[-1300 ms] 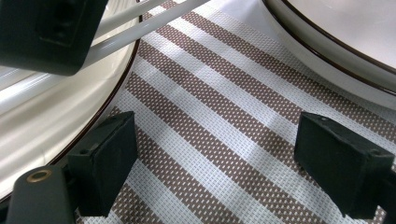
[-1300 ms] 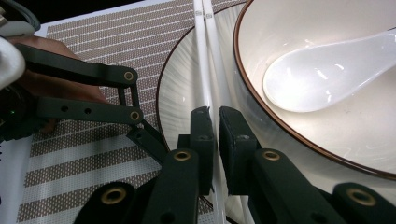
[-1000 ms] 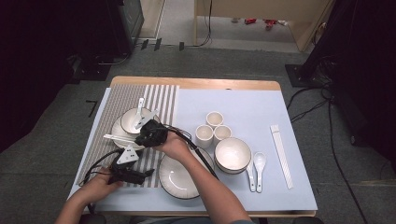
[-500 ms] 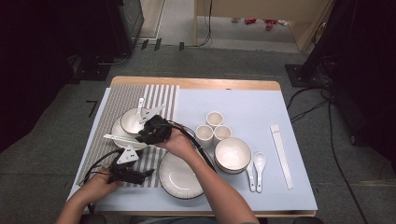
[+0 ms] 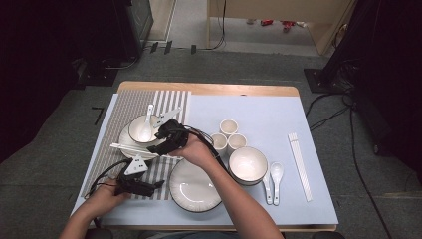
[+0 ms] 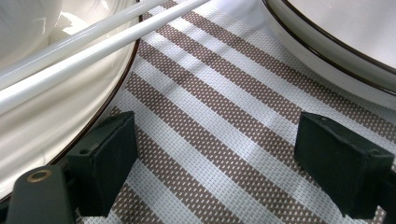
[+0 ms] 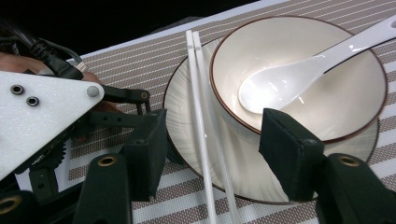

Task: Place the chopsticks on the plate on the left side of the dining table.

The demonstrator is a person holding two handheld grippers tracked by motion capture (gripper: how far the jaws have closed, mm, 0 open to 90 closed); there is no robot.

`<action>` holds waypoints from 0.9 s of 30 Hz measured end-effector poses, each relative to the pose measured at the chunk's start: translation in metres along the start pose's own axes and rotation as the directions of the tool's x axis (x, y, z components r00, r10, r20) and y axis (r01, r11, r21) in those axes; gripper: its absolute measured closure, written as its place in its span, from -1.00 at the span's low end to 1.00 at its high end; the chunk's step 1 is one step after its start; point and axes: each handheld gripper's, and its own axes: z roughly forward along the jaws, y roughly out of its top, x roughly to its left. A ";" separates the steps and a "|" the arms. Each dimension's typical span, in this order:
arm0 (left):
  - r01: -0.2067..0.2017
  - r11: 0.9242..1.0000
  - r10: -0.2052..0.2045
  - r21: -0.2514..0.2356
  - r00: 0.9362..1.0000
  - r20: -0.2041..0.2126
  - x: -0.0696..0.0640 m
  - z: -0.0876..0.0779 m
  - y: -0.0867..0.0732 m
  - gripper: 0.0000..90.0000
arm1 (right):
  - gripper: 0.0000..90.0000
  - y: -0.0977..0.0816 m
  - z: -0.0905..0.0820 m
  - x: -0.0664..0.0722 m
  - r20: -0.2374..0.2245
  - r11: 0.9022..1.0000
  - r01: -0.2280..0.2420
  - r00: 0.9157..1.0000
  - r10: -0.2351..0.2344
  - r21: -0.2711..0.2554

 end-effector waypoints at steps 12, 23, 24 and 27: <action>0.003 1.000 -0.003 -0.003 1.000 0.002 0.000 0.000 0.000 -0.69 | -0.35 0.001 -0.014 0.003 0.065 1.000 -0.012 0.998 0.013 -0.016; 0.002 1.000 -0.002 -0.003 1.000 0.000 0.000 0.000 0.000 -0.70 | -0.51 -0.001 -0.026 0.006 0.075 1.000 -0.010 0.997 0.011 -0.015; 0.003 1.000 -0.003 -0.003 1.000 0.000 0.000 0.000 0.000 -0.70 | -0.50 -0.001 -0.027 0.006 0.081 1.000 -0.008 0.997 0.009 -0.013; 0.003 1.000 -0.003 -0.003 1.000 0.001 0.000 0.000 0.000 -0.69 | -0.50 -0.004 -0.031 0.006 0.087 1.000 -0.012 0.996 0.012 -0.008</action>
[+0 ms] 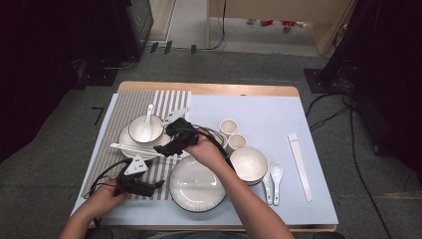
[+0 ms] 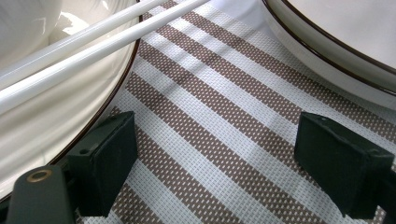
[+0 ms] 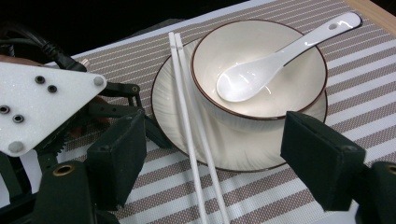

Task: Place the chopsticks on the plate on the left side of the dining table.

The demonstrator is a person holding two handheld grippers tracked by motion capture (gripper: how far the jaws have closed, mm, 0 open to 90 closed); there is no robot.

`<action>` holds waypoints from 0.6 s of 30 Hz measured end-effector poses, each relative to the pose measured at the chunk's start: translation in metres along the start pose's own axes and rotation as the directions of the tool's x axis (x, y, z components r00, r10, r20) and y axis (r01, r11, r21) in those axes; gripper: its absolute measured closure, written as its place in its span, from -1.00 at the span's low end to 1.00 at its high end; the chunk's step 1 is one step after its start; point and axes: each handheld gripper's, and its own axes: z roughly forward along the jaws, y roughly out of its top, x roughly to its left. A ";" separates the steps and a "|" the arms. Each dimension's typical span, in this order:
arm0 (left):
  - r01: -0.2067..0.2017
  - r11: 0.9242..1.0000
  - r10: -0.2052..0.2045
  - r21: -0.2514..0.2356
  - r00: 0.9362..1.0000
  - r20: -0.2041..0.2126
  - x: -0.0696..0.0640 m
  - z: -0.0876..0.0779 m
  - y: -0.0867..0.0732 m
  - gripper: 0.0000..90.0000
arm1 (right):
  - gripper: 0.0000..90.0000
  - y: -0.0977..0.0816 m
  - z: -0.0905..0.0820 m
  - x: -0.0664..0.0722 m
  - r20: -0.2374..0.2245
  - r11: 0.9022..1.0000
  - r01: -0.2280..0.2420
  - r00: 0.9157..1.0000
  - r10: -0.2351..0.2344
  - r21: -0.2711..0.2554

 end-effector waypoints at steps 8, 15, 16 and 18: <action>0.001 1.000 -0.001 0.000 1.000 0.001 0.000 0.000 0.000 -0.69 | -0.48 -0.006 -0.006 -0.001 0.017 1.000 -0.004 1.000 0.005 -0.012; 0.001 1.000 -0.001 -0.001 1.000 0.001 0.000 0.000 0.000 -0.69 | -0.48 -0.010 -0.012 -0.002 0.026 1.000 0.004 1.000 -0.003 -0.013; 0.001 1.000 -0.001 -0.001 1.000 0.001 0.000 0.000 0.000 -0.69 | -0.48 -0.011 -0.013 -0.002 0.026 1.000 0.003 1.000 -0.002 -0.015; 0.001 1.000 -0.001 0.000 1.000 0.001 0.000 0.000 0.000 -0.69 | -0.47 -0.013 -0.016 -0.003 0.028 1.000 -0.003 1.000 0.003 -0.021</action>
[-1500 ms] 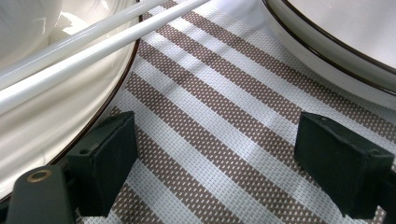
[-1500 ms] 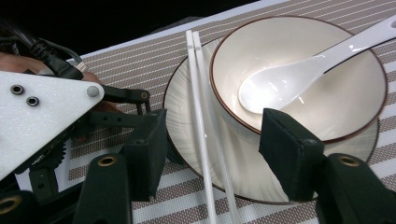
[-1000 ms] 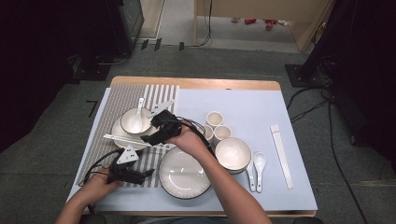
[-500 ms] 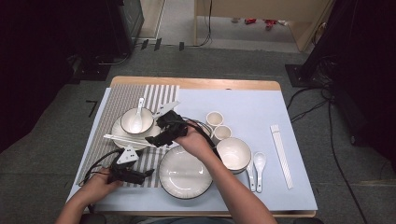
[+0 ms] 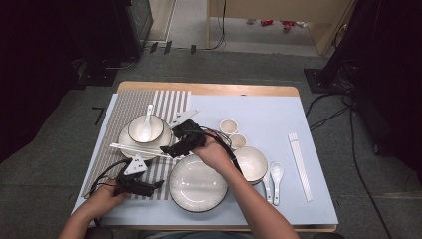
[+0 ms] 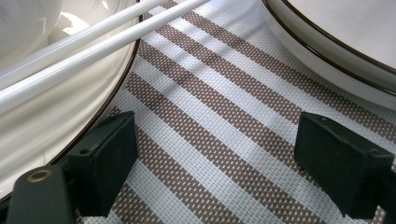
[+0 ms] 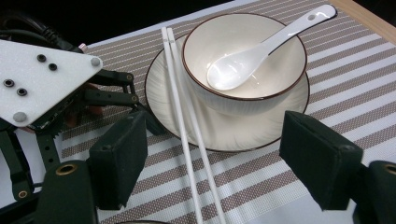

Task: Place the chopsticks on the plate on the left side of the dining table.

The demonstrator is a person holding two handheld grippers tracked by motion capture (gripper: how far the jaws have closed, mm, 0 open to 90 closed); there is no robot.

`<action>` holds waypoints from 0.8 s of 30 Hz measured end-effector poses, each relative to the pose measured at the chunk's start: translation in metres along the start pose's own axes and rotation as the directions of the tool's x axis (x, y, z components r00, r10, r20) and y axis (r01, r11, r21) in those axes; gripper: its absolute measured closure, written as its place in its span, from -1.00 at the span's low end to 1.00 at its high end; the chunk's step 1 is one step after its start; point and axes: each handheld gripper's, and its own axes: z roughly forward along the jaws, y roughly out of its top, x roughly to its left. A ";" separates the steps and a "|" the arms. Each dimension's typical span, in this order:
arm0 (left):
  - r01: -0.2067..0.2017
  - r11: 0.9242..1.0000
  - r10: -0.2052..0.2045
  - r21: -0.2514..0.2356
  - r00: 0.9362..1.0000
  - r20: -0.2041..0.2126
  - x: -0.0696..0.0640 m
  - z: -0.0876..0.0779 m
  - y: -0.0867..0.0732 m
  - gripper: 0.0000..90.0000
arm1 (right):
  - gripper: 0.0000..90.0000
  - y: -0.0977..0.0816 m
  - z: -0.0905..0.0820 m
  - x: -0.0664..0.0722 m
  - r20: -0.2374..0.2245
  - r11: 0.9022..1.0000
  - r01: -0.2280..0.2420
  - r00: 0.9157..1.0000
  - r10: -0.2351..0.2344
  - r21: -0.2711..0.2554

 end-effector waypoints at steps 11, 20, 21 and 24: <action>-0.001 1.000 0.001 0.001 1.000 0.000 0.000 0.000 0.000 -0.69 | -0.44 -0.009 -0.014 -0.003 -0.001 1.000 0.011 1.000 -0.011 -0.009; 0.001 1.000 -0.001 -0.001 1.000 0.000 0.000 0.000 0.000 -0.69 | -0.43 -0.016 -0.024 -0.009 0.002 1.000 0.004 1.000 -0.004 -0.012; 0.000 1.000 0.000 0.000 1.000 0.000 0.000 0.000 0.000 -0.70 | -0.43 -0.016 -0.026 -0.009 0.001 1.000 0.004 1.000 -0.004 -0.015; -0.002 1.000 0.002 0.000 1.000 0.000 0.000 0.000 0.000 -0.69 | -0.43 -0.018 -0.029 -0.011 0.004 1.000 0.003 1.000 -0.003 -0.020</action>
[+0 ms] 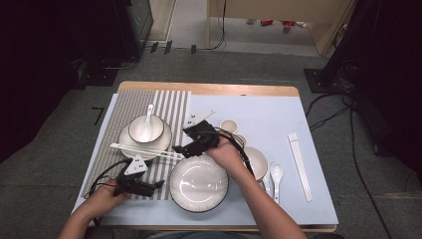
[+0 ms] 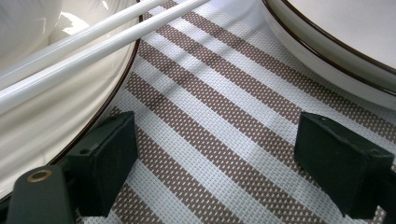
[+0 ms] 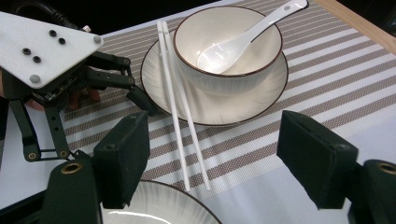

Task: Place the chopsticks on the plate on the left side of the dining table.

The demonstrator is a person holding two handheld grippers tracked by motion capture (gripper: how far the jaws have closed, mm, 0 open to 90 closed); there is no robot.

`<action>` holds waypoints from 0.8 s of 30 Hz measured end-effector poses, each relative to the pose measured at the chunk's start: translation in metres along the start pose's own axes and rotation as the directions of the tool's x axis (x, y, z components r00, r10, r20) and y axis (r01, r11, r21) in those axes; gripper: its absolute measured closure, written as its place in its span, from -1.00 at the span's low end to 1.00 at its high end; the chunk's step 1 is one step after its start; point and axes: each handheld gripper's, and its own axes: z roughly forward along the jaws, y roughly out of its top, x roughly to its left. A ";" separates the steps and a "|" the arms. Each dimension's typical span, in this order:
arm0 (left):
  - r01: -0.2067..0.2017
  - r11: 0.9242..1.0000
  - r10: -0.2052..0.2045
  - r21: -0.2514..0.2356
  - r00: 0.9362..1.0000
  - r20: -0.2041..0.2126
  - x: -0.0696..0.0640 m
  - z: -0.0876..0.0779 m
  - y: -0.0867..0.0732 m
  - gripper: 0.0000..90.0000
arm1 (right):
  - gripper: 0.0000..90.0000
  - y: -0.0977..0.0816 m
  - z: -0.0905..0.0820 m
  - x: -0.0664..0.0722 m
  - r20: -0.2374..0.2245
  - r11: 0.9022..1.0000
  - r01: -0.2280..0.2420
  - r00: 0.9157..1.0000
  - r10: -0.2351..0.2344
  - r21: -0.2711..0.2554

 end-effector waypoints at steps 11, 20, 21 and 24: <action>-0.001 1.000 0.001 0.001 1.000 0.000 0.000 0.000 0.000 -0.69 | -0.44 -0.009 -0.013 -0.007 0.027 1.000 -0.022 0.999 0.022 -0.007; -0.001 1.000 0.001 0.001 1.000 0.000 0.000 0.000 0.000 -0.69 | -0.44 -0.018 -0.022 -0.013 0.024 1.000 -0.028 0.999 0.028 -0.011; -0.001 1.000 0.001 0.001 1.000 0.000 0.000 0.000 0.000 -0.69 | -0.44 -0.019 -0.023 -0.014 0.023 1.000 -0.029 0.999 0.029 -0.010; -0.001 1.000 0.001 0.001 1.000 0.000 0.000 0.000 0.000 -0.69 | -0.44 -0.022 -0.026 -0.016 0.031 0.999 -0.033 0.999 0.034 -0.012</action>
